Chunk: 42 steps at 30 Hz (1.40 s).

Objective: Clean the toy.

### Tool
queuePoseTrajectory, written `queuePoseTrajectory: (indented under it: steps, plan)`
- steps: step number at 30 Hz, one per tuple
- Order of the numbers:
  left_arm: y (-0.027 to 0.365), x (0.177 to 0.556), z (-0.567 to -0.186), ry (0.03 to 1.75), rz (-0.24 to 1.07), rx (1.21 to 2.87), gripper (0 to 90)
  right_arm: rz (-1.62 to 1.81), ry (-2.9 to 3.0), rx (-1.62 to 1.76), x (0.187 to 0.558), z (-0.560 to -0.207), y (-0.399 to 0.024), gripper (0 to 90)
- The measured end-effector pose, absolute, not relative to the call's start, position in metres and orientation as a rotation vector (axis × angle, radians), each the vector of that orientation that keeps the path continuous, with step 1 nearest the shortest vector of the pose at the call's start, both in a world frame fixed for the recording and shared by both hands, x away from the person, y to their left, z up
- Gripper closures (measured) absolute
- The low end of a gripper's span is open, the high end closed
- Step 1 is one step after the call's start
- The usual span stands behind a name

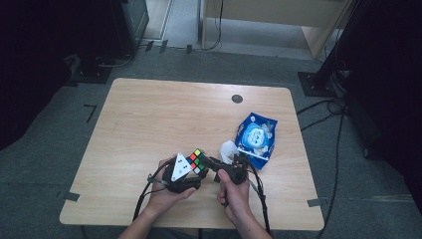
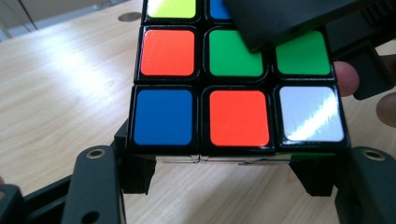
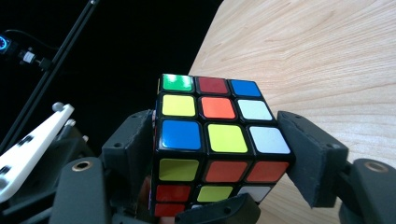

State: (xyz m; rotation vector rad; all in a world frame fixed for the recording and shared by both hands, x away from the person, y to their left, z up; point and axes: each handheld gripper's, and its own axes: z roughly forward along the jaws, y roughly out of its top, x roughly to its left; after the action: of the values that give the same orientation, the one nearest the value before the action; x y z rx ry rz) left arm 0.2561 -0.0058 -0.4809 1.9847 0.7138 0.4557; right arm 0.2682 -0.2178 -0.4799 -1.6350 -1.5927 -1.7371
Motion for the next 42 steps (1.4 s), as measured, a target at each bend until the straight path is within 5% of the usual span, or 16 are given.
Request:
queuePoseTrajectory:
  steps: [10,25,34,42]
  plan:
    - [-0.006,0.255,-0.475,0.718,0.436,1.950,30.7,-1.890,-2.250,-1.603,0.245,-0.463,-0.195,33.9]
    - [-0.004,0.254,-0.476,0.689,0.509,1.980,33.9,-1.876,-2.219,-1.538,0.245,-0.463,-0.193,33.6]
    - [0.019,0.267,-0.476,0.775,0.513,1.957,34.0,-2.056,-2.174,-1.580,0.251,-0.443,-0.228,29.5]
    - [0.026,0.270,-0.477,0.792,0.507,1.949,34.0,-1.660,-2.432,-1.852,0.281,-0.492,-0.249,42.0]
